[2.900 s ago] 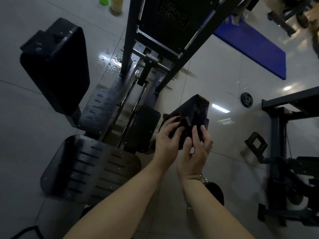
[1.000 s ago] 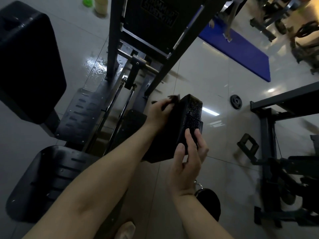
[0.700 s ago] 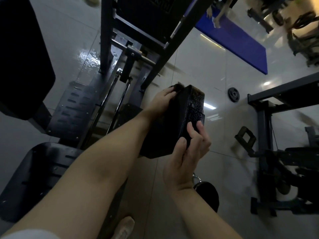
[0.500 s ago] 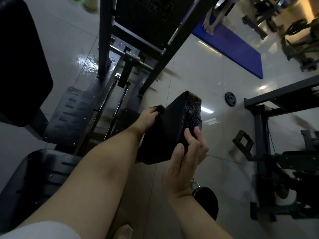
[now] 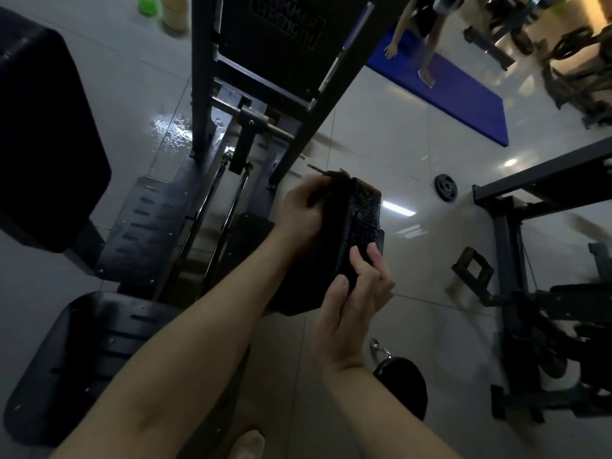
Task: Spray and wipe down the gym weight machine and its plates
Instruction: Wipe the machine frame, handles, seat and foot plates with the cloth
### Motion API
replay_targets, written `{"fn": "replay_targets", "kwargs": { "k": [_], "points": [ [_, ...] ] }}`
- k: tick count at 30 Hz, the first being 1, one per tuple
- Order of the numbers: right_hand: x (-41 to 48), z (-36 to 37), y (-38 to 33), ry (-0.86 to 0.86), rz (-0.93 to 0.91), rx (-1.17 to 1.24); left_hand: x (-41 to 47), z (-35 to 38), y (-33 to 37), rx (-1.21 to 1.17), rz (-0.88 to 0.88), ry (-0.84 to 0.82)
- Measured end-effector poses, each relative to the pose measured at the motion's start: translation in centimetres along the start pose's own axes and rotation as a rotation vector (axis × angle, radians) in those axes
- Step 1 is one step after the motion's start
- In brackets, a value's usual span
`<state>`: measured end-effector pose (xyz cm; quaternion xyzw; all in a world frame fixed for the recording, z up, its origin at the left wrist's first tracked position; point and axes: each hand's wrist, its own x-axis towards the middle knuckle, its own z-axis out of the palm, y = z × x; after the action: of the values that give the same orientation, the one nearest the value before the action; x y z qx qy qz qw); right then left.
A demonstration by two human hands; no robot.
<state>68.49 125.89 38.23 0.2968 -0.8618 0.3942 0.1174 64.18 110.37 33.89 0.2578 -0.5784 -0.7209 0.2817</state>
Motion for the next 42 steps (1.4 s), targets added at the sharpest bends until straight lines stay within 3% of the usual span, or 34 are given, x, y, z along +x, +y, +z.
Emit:
{"fn": "replay_targets", "kwargs": {
  "k": [3,7,9,13,18,22,28,31,37,40,42],
  "points": [
    [-0.1,0.0,0.2,0.012,0.011,-0.013,0.0,-0.9,-4.4,0.148,-0.027,-0.106],
    [-0.4,0.3,0.4,0.015,0.005,0.009,-0.7,-3.6,-13.1,0.397,-0.421,-0.137],
    [-0.4,0.4,0.6,0.013,0.002,0.024,-0.9,-3.7,-14.8,0.411,-0.506,-0.121],
    [-0.3,0.6,1.0,0.021,0.006,0.021,-1.9,-3.1,-14.1,0.389,-0.493,-0.068],
    [-0.2,0.7,0.6,0.035,0.011,-0.002,-9.4,-3.1,-12.3,0.439,-0.48,0.016],
    [-0.1,0.7,0.7,0.035,0.026,-0.024,-14.6,-1.1,-8.4,0.254,-0.548,0.206],
    [-0.1,0.5,0.5,-0.02,0.048,-0.025,-18.1,0.6,-2.9,0.314,-0.329,0.279],
    [0.2,0.1,0.2,-0.059,0.059,-0.034,-17.5,0.0,-0.2,0.176,-0.193,0.265],
    [0.3,-1.2,0.5,-0.108,0.009,-0.03,-18.4,2.7,-1.6,-0.037,-0.481,0.413],
    [0.5,-0.8,0.7,-0.109,0.004,-0.017,-18.4,3.0,-3.4,0.008,-0.465,0.47],
    [0.2,-0.9,0.9,-0.109,-0.004,-0.024,-19.3,2.5,-5.6,-0.003,-0.63,0.499]
  ]
}}
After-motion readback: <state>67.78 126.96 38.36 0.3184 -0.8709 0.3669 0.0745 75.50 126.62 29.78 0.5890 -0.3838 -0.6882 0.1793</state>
